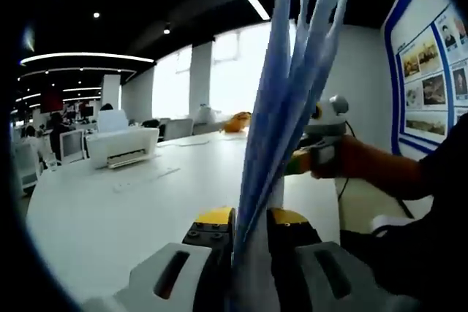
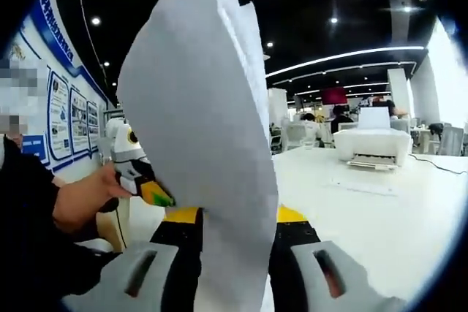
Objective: Organize the stack of printing papers by aligning and flattening the scattered papers on the table
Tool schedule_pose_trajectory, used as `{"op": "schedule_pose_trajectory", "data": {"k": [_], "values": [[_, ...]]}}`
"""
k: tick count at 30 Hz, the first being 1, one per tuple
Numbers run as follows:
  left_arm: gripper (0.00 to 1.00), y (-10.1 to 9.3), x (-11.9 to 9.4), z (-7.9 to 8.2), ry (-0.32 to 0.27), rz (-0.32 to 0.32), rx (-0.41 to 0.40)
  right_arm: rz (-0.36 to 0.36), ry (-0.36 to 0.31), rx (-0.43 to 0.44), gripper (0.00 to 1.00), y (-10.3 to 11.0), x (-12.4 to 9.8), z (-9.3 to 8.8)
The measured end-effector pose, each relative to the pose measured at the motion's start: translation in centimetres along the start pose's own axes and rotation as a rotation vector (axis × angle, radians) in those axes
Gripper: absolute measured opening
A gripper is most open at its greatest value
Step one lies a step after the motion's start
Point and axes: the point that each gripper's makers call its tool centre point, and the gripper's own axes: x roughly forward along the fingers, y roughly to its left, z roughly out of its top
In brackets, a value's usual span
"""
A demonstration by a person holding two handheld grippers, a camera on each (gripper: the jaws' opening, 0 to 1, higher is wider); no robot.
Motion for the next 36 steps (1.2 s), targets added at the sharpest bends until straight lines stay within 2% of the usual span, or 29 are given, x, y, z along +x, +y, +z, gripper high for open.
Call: {"op": "schedule_pose_trajectory", "data": {"k": [1, 3, 5, 7, 10, 13, 15, 19, 21, 24, 25, 26, 28, 29, 30, 31, 32, 34, 36], "values": [[0.07, -0.2, -0.1, 0.1, 0.005, -0.012, -0.006, 0.014, -0.003, -0.005, 0.17, 0.4, 0.0, 0.2], [0.06, -0.3, -0.2, 0.2, 0.003, -0.023, -0.006, 0.022, -0.004, -0.006, 0.08, 0.6, 0.0, 0.4], [0.06, -0.3, -0.2, 0.2, 0.011, -0.024, -0.02, 0.072, -0.006, 0.012, 0.0, 1.7, -0.2, 0.7], [0.06, -0.5, -0.4, 0.5, 0.002, -0.038, -0.058, 0.108, -0.017, 0.069, 0.0, 2.4, -0.3, 1.0], [0.06, -1.0, -0.9, 1.4, -0.034, -0.055, -0.091, 0.127, -0.037, 0.082, 0.0, 2.6, -0.7, 1.5], [0.09, -1.5, -1.6, 2.6, -0.067, -0.04, -0.068, 0.126, -0.062, 0.089, 0.0, 2.2, -1.3, 2.2], [0.1, -1.7, -1.9, 2.8, -0.072, -0.033, -0.049, 0.132, -0.067, 0.097, 0.0, 2.1, -1.4, 2.3], [0.12, -1.6, -2.4, 2.5, -0.069, -0.02, -0.03, 0.121, -0.061, 0.084, 0.0, 1.9, -1.6, 2.0], [0.09, -0.8, -2.6, 1.8, -0.071, 0.0, -0.04, 0.116, -0.045, 0.074, 0.0, 1.5, -1.7, 1.3], [0.06, -1.1, -2.4, 1.1, -0.063, -0.021, -0.052, 0.133, -0.009, 0.08, 0.0, 1.7, -1.3, 0.0], [0.06, -1.2, -2.3, 0.9, -0.061, -0.019, -0.051, 0.122, 0.007, 0.072, 0.0, 1.6, -1.2, -0.5], [0.05, -1.2, -2.3, 1.1, -0.068, -0.02, -0.052, 0.102, 0.005, 0.053, 0.05, 1.4, -1.3, -0.7], [0.05, -1.1, -2.1, 1.2, -0.071, -0.016, -0.03, 0.037, -0.001, 0.025, 0.22, 0.5, -1.6, -0.7], [0.05, -0.9, -2.1, 1.3, -0.07, -0.017, -0.022, 0.013, 0.002, 0.014, 0.26, 0.3, -1.8, -0.9], [0.05, -0.9, -2.0, 1.3, -0.068, -0.019, -0.02, -0.008, 0.002, 0.006, 0.29, 0.0, -2.1, -0.9], [0.05, -0.9, -2.0, 1.3, -0.064, -0.02, -0.023, -0.069, -0.011, -0.003, 0.29, -0.7, -2.9, -1.0], [0.05, -1.0, -2.0, 1.3, -0.061, -0.019, -0.024, -0.097, -0.023, -0.005, 0.29, -1.0, -3.3, -0.9], [0.06, -0.9, -2.0, 1.3, -0.059, -0.018, -0.024, -0.197, -0.083, -0.007, 0.29, -1.7, -5.1, -0.5], [0.06, -1.2, -2.0, 1.2, -0.062, -0.032, 0.004, -0.196, -0.115, -0.042, 0.3, -1.1, -5.2, 0.1]]}}
